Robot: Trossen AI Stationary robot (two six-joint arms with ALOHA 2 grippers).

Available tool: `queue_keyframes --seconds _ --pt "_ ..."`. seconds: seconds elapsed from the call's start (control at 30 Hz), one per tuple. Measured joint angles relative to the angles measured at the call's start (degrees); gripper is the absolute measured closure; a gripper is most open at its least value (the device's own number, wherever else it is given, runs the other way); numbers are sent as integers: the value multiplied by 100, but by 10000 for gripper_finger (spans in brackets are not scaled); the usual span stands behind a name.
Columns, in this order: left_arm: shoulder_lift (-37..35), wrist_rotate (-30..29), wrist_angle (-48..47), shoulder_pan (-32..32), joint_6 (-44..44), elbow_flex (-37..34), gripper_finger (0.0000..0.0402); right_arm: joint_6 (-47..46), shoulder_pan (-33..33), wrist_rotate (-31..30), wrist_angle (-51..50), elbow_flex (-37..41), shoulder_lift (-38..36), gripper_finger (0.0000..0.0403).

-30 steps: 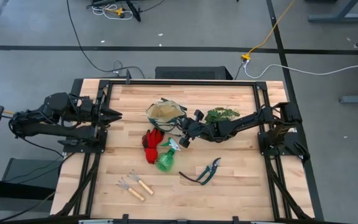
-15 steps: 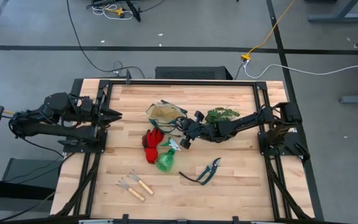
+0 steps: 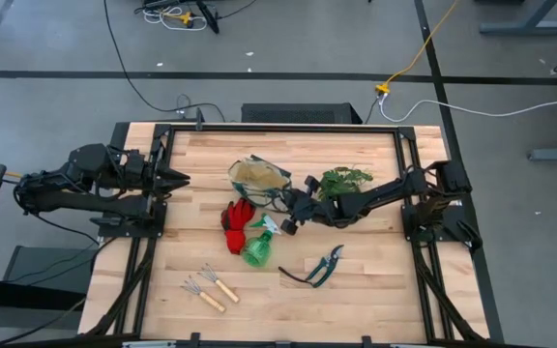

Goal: Pick & Place Garden tools in Gardening bag
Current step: Prepare the green gardening bag

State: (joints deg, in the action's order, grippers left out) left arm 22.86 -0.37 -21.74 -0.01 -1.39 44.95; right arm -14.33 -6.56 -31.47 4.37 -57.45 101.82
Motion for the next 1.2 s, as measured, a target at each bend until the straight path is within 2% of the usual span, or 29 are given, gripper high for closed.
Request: queue_keyframes --seconds 0.27,0.73,0.97,1.2 --pt "-1 -1 0 -2 2 0 346 -240 -148 -231 -292 2 -2 306" --pt "1 -1 0 -1 1 0 346 -488 -145 -209 -557 2 -2 197" --pt "1 1 -4 -2 -20 0 346 -643 -163 -195 -789 2 -2 187" --pt "1 -1 -168 -2 -217 0 346 -671 -279 -210 -1046 4 -148 200"
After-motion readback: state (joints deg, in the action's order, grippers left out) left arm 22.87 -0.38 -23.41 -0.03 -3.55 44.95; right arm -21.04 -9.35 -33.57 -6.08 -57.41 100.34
